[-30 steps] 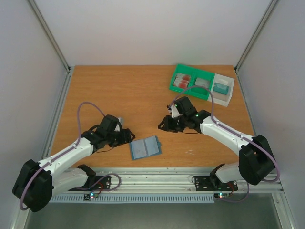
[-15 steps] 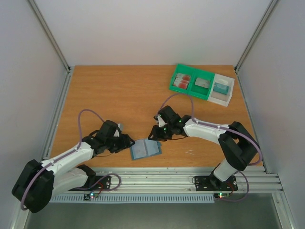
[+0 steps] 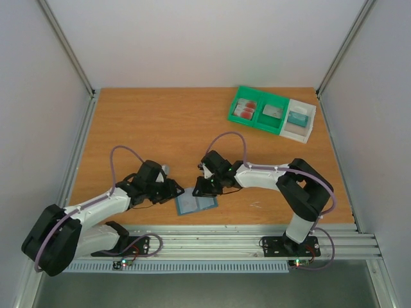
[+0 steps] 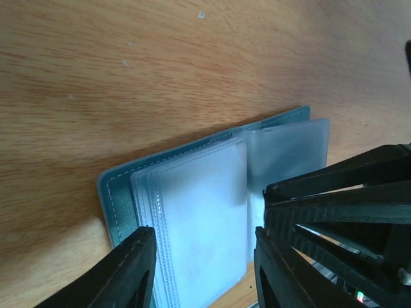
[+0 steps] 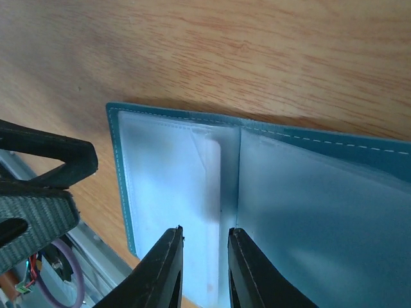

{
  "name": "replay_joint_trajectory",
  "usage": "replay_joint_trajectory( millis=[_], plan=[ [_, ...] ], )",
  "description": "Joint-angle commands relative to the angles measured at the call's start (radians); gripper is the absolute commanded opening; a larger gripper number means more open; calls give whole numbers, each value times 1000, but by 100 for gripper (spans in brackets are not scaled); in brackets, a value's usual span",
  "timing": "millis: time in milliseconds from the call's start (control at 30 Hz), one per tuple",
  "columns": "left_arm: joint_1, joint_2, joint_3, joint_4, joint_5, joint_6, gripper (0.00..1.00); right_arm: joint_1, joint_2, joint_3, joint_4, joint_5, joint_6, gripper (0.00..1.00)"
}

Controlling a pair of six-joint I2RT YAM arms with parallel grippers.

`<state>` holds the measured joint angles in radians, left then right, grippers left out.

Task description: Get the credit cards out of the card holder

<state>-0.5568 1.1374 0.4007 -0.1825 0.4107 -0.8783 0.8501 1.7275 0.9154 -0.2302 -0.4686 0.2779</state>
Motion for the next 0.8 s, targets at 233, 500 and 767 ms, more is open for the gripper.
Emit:
replay_joint_trajectory(
  millis=[233,500,767],
  plan=[
    [3,15,1,43,-17,41,43,58,34,-4,48,63,43,19],
    [3,-12,3,38,6,39,44,62,24,-69,71,134,61,13],
    [3,18,5,70,32,35,44,63,24,-102,98,145,70,10]
  ],
)
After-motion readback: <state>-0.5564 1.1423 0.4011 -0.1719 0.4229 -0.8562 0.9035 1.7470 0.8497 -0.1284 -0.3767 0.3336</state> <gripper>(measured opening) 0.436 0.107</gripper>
